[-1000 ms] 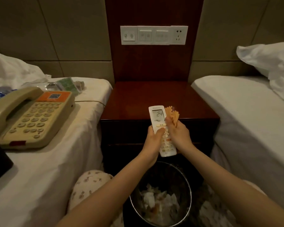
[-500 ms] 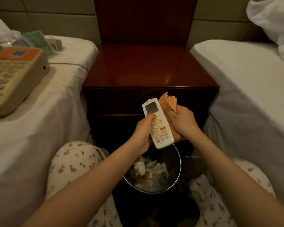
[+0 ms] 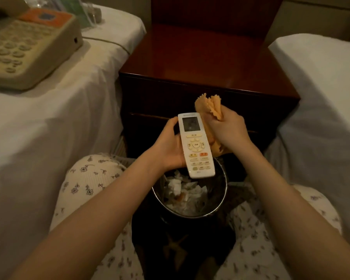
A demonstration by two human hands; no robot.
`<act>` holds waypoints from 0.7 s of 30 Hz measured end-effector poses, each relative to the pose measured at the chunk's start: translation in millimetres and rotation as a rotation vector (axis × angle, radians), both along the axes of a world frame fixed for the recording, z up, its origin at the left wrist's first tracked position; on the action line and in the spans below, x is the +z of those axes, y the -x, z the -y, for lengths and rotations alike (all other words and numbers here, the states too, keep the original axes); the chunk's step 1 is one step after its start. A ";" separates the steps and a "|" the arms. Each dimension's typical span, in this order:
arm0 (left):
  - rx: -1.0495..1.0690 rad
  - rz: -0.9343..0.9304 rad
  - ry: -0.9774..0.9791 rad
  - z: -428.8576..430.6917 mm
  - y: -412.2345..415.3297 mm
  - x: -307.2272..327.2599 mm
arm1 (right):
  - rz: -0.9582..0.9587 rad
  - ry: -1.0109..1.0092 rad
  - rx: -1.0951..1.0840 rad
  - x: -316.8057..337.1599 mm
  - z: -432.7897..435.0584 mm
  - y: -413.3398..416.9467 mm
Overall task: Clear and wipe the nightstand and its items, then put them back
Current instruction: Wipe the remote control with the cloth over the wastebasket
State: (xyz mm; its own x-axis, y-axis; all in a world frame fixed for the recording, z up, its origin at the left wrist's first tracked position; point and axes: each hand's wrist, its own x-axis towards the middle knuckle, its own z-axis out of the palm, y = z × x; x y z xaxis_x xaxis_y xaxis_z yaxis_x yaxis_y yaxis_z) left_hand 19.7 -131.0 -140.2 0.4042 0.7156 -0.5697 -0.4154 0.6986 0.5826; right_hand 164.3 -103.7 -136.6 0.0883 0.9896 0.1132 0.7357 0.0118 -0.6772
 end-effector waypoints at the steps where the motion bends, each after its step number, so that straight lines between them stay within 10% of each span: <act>1: 0.008 -0.007 0.016 1.4 0.8 0.1 | -0.012 0.024 0.004 -2.1 0.6 2.0; 12: -0.019 -0.318 -0.087 -5.2 -16.8 -20.0 | -0.420 0.059 -0.005 -8.1 4.2 13.9; 21: -0.057 -0.396 -0.098 -10.0 -27.6 -36.3 | 0.303 0.155 -0.172 -39.5 6.9 4.1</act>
